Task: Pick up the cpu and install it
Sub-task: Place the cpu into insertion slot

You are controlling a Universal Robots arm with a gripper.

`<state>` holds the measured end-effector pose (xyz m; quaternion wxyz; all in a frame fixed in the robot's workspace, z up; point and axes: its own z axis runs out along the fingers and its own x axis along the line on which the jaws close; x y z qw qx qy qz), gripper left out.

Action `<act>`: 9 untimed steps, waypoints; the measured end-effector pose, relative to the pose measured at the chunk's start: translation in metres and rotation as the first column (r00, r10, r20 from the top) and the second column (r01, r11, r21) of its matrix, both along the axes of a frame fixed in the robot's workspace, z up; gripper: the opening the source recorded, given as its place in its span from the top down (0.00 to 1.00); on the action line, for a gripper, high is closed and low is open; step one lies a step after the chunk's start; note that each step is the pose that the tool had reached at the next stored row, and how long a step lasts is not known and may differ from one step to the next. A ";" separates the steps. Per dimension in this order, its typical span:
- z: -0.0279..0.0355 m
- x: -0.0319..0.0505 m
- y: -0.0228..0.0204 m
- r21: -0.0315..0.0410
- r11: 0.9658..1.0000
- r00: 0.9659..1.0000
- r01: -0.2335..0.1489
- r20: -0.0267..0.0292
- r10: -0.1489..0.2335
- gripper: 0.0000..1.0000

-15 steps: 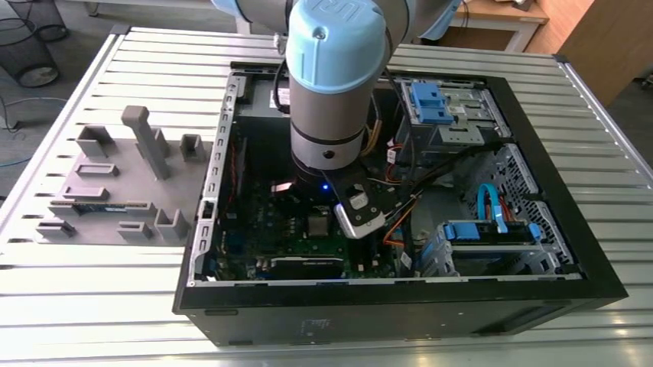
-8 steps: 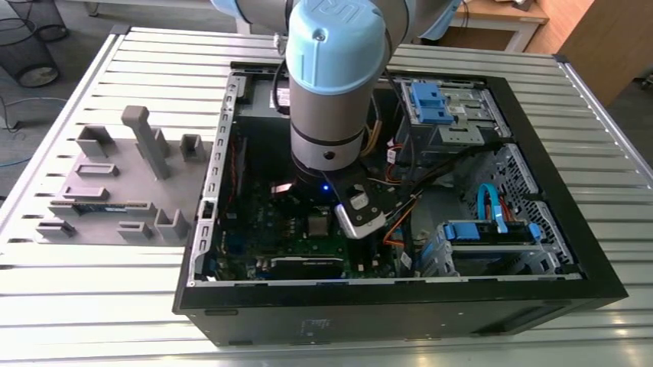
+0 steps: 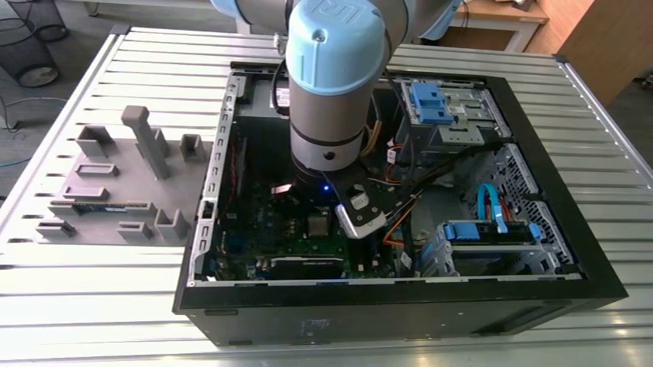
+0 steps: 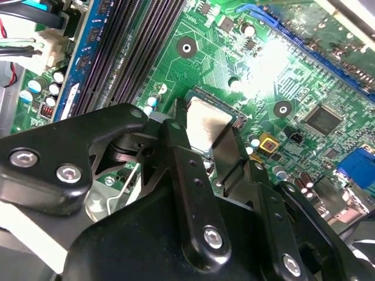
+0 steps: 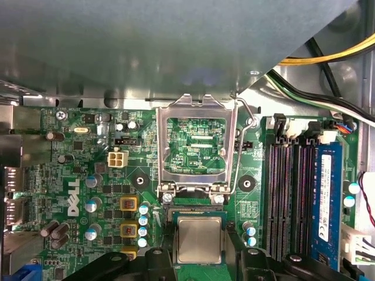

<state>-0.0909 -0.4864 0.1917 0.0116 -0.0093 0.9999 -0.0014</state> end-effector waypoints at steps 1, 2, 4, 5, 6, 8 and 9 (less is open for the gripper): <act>-0.0003 -0.0004 0.0000 -0.002 1.000 1.000 0.000 0.000 0.000 0.55; -0.0003 -0.0006 -0.0001 -0.003 1.000 1.000 0.000 0.000 0.000 0.55; -0.0003 -0.0006 -0.0001 -0.003 1.000 1.000 0.000 0.000 0.000 0.55; -0.0003 -0.0005 -0.0001 -0.003 1.000 1.000 0.000 0.000 0.000 0.55; -0.0003 -0.0005 -0.0001 -0.003 1.000 1.000 0.000 0.000 0.000 0.55; -0.0003 -0.0006 -0.0001 -0.003 1.000 1.000 0.000 0.000 0.000 0.55; -0.0003 -0.0006 -0.0001 -0.003 1.000 1.000 0.000 0.000 0.000 0.55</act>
